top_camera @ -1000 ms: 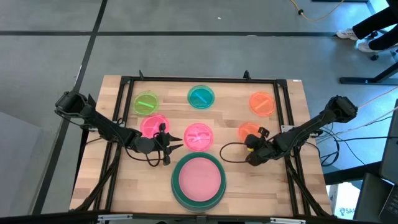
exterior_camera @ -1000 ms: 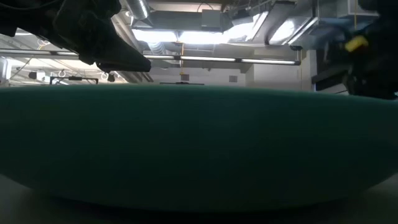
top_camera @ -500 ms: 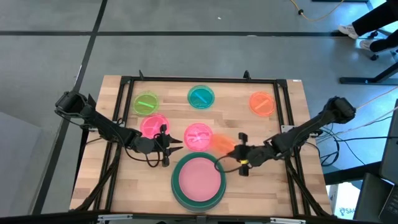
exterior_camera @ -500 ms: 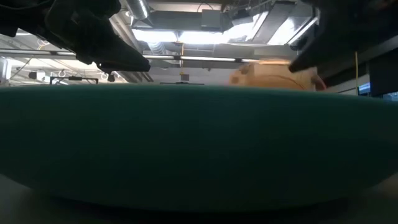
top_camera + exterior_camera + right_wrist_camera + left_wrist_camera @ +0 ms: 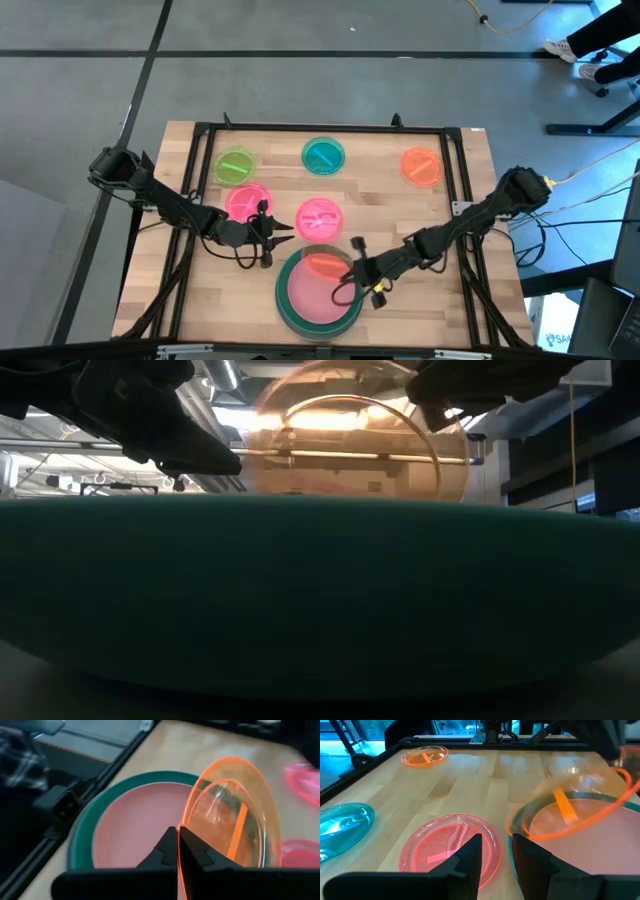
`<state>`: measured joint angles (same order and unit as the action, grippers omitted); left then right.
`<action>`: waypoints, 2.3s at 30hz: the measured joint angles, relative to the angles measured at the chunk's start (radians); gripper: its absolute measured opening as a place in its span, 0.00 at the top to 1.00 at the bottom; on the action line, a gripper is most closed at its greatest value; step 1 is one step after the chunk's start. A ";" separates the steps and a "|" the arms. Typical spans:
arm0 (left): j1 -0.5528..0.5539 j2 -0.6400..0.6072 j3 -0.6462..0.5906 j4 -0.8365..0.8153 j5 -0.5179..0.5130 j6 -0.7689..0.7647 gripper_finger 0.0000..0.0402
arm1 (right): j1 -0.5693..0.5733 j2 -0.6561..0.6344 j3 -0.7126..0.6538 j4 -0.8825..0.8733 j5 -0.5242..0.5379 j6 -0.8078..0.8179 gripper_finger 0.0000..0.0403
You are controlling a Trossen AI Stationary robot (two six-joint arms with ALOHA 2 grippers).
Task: Stack plastic plates
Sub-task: Stack the bottom orange transparent plate on the pink plate, then stack the orange transparent plate on the orange transparent plate
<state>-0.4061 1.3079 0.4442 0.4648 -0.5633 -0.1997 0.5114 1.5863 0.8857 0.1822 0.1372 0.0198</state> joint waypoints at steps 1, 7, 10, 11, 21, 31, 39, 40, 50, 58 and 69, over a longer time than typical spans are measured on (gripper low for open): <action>0.000 0.000 0.000 0.000 0.000 0.000 0.75 | 0.000 0.022 0.017 0.000 -0.020 -0.005 1.00; 0.000 0.000 0.000 0.000 0.000 0.000 0.75 | 0.000 0.123 0.079 -0.001 -0.114 -0.009 1.00; 0.000 0.000 0.000 0.000 0.000 0.000 0.75 | 0.000 0.152 0.085 -0.003 -0.115 0.002 1.00; 0.000 0.000 0.000 0.000 0.000 0.000 0.75 | 0.000 0.158 0.085 0.000 -0.115 0.007 1.00; 0.000 0.000 0.000 0.000 0.000 0.000 0.75 | -0.001 0.165 0.085 -0.006 -0.131 0.118 0.99; 0.000 0.000 0.000 0.000 0.000 0.000 0.75 | -0.001 0.165 0.084 -0.005 -0.131 0.142 0.72; 0.000 0.000 0.000 0.000 0.000 0.000 0.75 | -0.002 0.155 0.084 -0.027 -0.128 0.106 0.61; 0.000 0.000 0.000 0.000 0.000 0.000 0.75 | -0.002 0.145 0.083 -0.047 -0.126 0.107 0.61; -0.001 0.000 0.000 0.000 0.004 -0.002 0.75 | -0.002 -0.045 0.083 -0.349 0.096 0.109 0.61; -0.001 0.000 0.000 -0.001 0.007 -0.004 0.75 | -0.042 -0.154 0.081 -0.595 0.221 0.179 0.61; -0.001 0.000 0.000 -0.001 0.007 -0.003 0.75 | -0.292 -0.237 -0.071 -0.805 0.309 0.287 0.61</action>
<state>-0.4068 1.3079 0.4446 0.4633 -0.5560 -0.2024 0.2192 1.3497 0.8147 -0.6231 0.4461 0.3070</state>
